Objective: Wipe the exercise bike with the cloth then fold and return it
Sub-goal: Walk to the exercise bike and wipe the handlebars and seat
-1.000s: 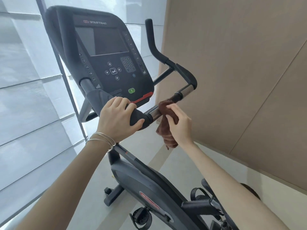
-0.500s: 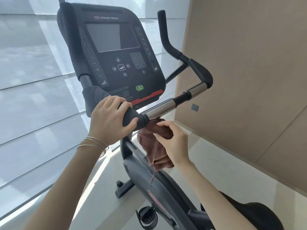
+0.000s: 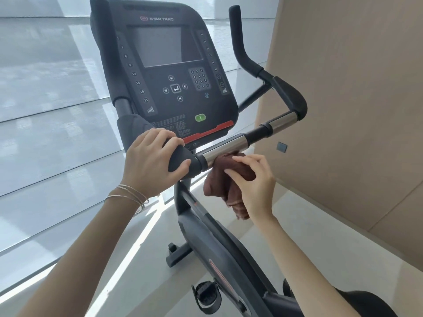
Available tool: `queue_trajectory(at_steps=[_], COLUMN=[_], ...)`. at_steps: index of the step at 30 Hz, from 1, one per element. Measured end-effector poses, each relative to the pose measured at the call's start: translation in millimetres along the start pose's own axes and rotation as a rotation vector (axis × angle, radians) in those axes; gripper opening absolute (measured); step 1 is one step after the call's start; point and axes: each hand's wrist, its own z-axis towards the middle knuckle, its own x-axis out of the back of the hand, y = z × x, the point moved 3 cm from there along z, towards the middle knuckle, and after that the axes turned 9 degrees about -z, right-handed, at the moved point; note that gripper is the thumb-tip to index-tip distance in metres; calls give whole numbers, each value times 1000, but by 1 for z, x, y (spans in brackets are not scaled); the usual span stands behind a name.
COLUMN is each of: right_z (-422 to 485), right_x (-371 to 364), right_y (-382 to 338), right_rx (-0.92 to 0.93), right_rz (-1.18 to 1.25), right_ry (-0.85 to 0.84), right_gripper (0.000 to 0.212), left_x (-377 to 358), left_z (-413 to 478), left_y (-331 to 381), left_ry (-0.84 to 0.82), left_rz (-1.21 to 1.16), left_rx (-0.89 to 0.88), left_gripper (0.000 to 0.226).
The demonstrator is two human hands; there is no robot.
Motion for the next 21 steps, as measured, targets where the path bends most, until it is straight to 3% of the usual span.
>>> queue_trajectory(at_steps=[6,13,21], right_z=[-5,24,17], right_x=[-6,6,3], right_y=[-10,22,31], right_rx=[23,-66,-117], right_rz=[-6,-60,-122], right_ry=[-4,138,77], right_gripper=[26,22,19], left_x=[0,-3,-3], left_z=[0,1,0], left_y=[-1,-2,-3], left_ry=[-1,18,28], left_rz=[0,-11,-20], left_rx=[-4,-9,-11], left_gripper=[43,43,40])
